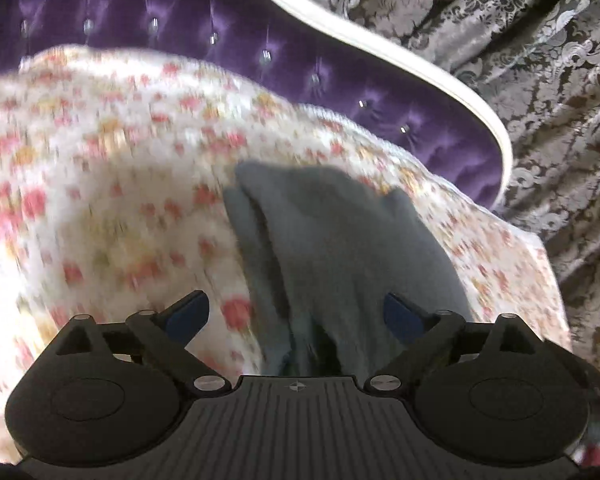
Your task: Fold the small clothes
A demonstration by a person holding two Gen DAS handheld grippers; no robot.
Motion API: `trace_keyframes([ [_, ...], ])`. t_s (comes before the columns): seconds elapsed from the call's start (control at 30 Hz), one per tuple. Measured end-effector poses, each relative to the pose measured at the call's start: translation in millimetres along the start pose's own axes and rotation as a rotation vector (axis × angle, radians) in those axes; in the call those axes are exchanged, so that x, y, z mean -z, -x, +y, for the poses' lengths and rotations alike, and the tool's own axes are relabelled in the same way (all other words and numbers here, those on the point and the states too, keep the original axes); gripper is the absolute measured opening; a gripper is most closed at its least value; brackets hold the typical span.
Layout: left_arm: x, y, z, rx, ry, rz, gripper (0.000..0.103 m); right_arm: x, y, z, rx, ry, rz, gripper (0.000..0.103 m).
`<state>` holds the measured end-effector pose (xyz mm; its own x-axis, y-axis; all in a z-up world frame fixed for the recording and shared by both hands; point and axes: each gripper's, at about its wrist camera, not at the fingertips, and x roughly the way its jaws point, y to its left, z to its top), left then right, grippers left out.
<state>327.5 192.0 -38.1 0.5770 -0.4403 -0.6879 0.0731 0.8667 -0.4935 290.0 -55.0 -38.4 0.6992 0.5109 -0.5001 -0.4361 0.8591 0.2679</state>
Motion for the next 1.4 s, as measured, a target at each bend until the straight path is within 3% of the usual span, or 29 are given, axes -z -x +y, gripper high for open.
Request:
trace_keyframes([
  [0.3, 23, -26, -8, 0.100, 0.019, 0.092, 0.098, -2, 0, -37, -0.023, -0.161, 0.002, 0.081],
  [0.4, 23, -35, -12, 0.108, 0.008, 0.088, 0.103, -8, -14, -51, -0.028, -0.209, 0.017, 0.082],
  [0.77, 15, -51, -11, 0.175, 0.081, 0.064, 0.102, -14, -78, -111, -0.139, -0.456, 0.076, 0.087],
  [1.0, 20, -54, -9, 0.238, 0.120, 0.053, 0.102, -21, -108, -110, -0.274, -0.511, 0.071, 0.095],
  [1.1, 19, -56, -6, 0.263, 0.143, 0.062, 0.102, -25, -116, -105, -0.283, -0.489, 0.092, 0.096],
  [1.17, 18, -56, -2, 0.286, 0.166, 0.070, 0.096, -24, -113, -104, -0.290, -0.487, 0.094, 0.095],
  [1.2, 18, -56, 1, 0.296, 0.184, 0.076, 0.074, -23, -110, -106, -0.295, -0.494, 0.093, 0.094],
  [1.23, 19, -58, 6, 0.299, 0.215, 0.095, 0.042, -21, -107, -108, -0.298, -0.503, 0.093, 0.091],
  [1.27, 19, -60, 10, 0.305, 0.248, 0.111, 0.032, -20, -105, -109, -0.298, -0.507, 0.094, 0.088],
  [1.3, 20, -63, 14, 0.323, 0.283, 0.122, 0.032, -19, -103, -109, -0.288, -0.507, 0.100, 0.074],
  [1.33, 19, -64, 15, 0.330, 0.295, 0.126, 0.030, -19, -103, -109, -0.258, -0.501, 0.125, 0.049],
  [1.4, 15, -61, 12, 0.335, 0.300, 0.128, 0.029, -20, -103, -108, -0.218, -0.508, 0.170, 0.045],
])
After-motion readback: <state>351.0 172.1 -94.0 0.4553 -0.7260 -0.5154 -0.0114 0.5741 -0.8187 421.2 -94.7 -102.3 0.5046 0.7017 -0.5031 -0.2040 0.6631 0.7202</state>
